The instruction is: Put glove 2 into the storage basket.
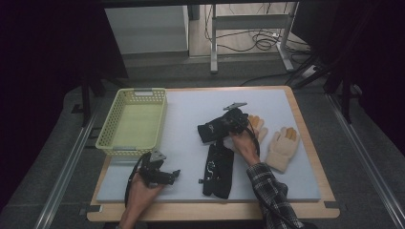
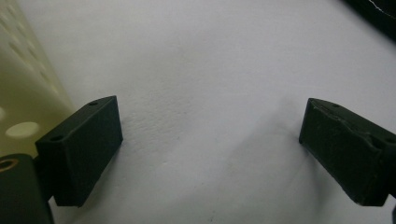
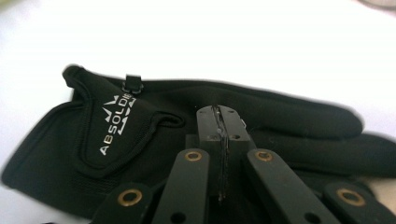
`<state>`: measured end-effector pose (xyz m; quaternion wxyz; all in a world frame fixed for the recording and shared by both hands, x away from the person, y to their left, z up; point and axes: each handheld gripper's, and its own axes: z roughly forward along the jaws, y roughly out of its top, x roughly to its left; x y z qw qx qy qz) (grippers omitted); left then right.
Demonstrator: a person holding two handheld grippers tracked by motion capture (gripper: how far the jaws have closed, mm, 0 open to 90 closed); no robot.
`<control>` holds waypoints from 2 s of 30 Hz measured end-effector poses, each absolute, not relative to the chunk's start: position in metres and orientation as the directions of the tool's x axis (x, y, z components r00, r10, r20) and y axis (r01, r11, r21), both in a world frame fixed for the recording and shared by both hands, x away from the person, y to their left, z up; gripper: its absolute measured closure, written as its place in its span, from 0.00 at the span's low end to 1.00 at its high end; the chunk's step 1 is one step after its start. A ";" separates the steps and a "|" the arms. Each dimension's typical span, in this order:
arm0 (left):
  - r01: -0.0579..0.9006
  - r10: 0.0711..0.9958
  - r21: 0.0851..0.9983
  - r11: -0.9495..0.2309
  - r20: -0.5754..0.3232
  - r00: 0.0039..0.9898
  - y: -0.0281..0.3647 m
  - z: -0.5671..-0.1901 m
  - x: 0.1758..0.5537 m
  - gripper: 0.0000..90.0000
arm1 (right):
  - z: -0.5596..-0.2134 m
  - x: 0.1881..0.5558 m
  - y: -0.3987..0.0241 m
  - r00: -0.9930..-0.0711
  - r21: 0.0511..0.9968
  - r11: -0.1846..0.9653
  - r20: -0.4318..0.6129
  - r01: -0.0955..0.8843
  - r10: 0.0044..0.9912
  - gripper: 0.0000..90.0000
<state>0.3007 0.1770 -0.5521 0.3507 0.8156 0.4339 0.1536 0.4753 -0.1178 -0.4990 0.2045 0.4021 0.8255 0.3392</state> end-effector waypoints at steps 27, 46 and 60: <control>0.598 0.817 0.708 -0.375 -0.053 0.575 0.177 -0.552 0.301 0.07 | -0.463 0.346 -0.149 -0.944 0.756 0.621 -0.012 0.207 0.330 0.84; 0.599 0.816 0.706 -0.377 -0.052 0.575 0.177 -0.552 0.301 0.07 | -0.515 0.369 -0.179 -0.699 0.722 0.458 0.050 0.519 0.713 0.78; 0.599 0.816 0.706 -0.378 -0.052 0.576 0.177 -0.552 0.301 0.07 | -0.493 0.364 -0.172 -0.710 0.764 0.448 0.019 0.464 0.704 0.98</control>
